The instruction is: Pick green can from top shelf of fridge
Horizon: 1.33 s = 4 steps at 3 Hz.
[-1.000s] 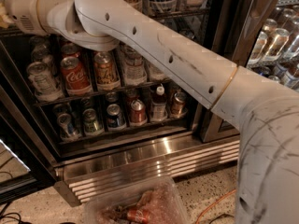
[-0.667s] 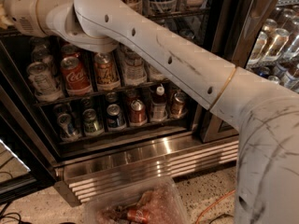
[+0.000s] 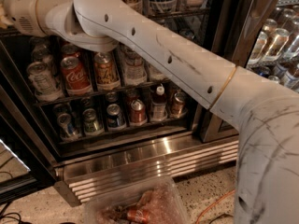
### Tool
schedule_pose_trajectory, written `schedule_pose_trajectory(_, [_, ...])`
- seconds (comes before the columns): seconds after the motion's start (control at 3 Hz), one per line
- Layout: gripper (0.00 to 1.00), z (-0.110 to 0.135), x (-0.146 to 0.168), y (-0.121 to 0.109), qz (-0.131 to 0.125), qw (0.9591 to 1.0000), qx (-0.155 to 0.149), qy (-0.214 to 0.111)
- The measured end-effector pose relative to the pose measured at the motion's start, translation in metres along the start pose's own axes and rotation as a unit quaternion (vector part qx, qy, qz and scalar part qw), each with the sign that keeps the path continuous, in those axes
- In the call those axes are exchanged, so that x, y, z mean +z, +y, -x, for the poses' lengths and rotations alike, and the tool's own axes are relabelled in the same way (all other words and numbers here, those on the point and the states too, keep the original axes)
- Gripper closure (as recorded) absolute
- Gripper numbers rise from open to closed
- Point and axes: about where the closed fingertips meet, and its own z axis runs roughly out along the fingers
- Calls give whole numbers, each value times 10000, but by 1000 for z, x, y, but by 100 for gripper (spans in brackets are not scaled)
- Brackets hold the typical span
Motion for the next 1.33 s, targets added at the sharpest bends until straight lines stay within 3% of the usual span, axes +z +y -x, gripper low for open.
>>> schedule_pose_trajectory(0.33, [100, 26, 4, 6, 189, 9995, -250, 43])
schedule_pose_trajectory(1.0, [100, 36, 5, 9, 229, 9991, -345, 16])
schedule_pose_trajectory(1.33, [100, 49, -4, 26, 249, 9988, -428, -21])
